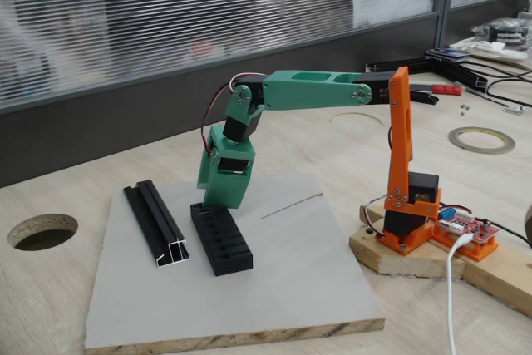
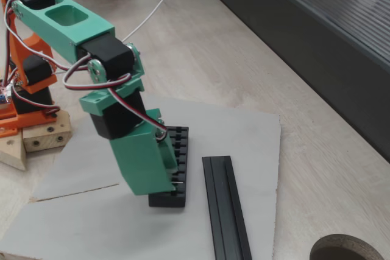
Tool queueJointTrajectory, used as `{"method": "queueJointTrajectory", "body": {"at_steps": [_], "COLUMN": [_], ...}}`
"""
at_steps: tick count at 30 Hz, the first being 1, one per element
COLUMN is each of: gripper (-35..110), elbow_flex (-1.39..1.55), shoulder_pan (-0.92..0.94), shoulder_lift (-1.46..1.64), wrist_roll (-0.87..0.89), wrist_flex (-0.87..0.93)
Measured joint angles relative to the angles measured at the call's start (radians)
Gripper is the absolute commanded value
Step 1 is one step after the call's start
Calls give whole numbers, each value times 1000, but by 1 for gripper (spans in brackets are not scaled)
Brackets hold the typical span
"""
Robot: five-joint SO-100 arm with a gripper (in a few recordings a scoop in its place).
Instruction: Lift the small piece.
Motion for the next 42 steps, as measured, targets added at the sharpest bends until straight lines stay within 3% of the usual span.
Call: {"method": "queueJointTrajectory", "body": {"at_steps": [22,32,42], "gripper": [36,8,4], "elbow_flex": [0,0,5], "shoulder_pan": [2,-5,-80], "shoulder_lift": [-2,-3,-3], "wrist_roll": [0,-18,-21], "wrist_flex": [-3,0,0]}}
